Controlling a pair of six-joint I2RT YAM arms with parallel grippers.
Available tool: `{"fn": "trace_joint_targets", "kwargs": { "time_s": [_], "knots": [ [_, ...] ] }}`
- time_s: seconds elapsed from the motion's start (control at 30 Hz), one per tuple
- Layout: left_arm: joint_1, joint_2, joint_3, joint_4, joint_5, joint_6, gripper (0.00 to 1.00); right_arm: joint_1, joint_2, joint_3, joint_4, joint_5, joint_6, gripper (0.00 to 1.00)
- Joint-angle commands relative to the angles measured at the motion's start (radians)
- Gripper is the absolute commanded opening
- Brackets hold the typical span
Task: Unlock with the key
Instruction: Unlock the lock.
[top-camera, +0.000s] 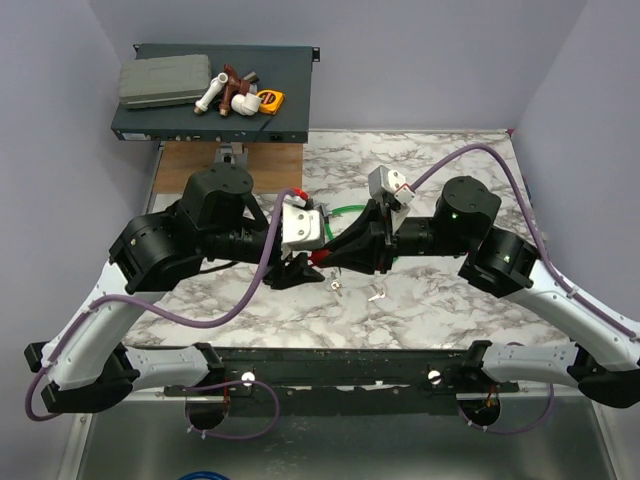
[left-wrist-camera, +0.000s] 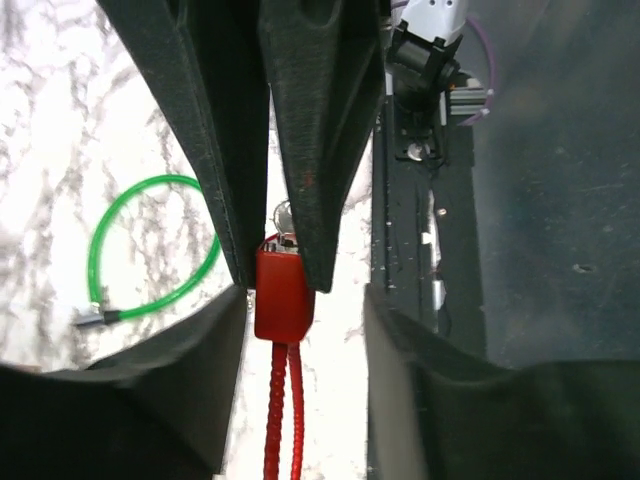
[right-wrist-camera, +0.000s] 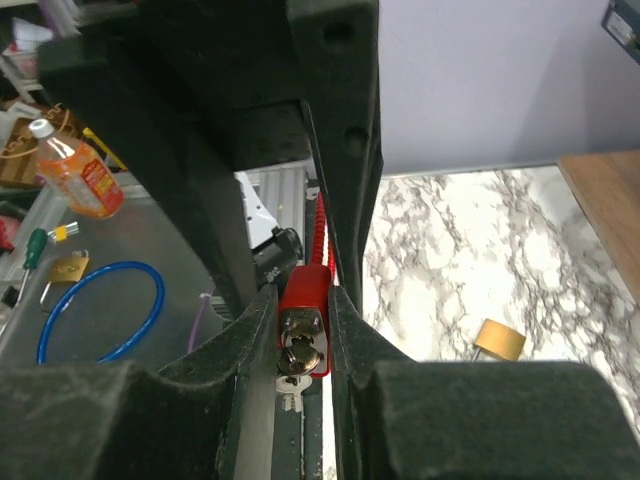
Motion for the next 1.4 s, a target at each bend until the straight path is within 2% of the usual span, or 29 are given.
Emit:
{"fn": "trace_joint_targets", "kwargs": {
  "time_s": [0.0, 0.27, 0.53, 0.67, 0.73, 0.93, 1.0, 1.2, 1.27, 1.37],
  "knots": [
    [0.008, -0.048, 0.004, 0.02, -0.017, 0.044, 0.52, 0.005, -0.032, -0.013, -0.047, 0.1, -0.001, 0.01],
    [0.04, -0.123, -0.071, -0.021, -0.052, 0.109, 0.57, 0.006, -0.031, -0.01, -0.052, 0.103, 0.007, 0.01],
    [0.042, -0.157, -0.165, 0.075, -0.207, 0.19, 0.51, 0.005, -0.023, -0.013, -0.023, 0.072, 0.036, 0.01],
    [0.042, -0.153, -0.169, 0.1, -0.206, 0.194, 0.48, 0.005, -0.022, -0.028, 0.004, 0.06, 0.057, 0.01],
    [0.042, -0.146, -0.163, 0.097, -0.196, 0.199, 0.4, 0.006, -0.022, -0.037, 0.017, 0.054, 0.065, 0.01],
    [0.042, -0.141, -0.166, 0.072, -0.182, 0.217, 0.02, 0.006, -0.039, -0.092, 0.092, 0.071, 0.113, 0.01],
    [0.042, -0.138, -0.16, 0.054, -0.172, 0.219, 0.0, 0.006, -0.052, -0.122, 0.124, 0.087, 0.132, 0.02],
    [0.042, -0.096, -0.052, -0.017, -0.142, 0.182, 0.0, 0.005, -0.036, -0.12, 0.105, 0.14, 0.117, 0.46],
    [0.042, -0.064, 0.01, -0.073, -0.115, 0.175, 0.0, 0.005, -0.019, -0.09, 0.067, 0.145, 0.087, 0.55],
    [0.042, 0.026, 0.121, -0.212, -0.092, 0.16, 0.0, 0.004, 0.024, -0.02, -0.007, 0.107, 0.052, 0.62]
  ]
}}
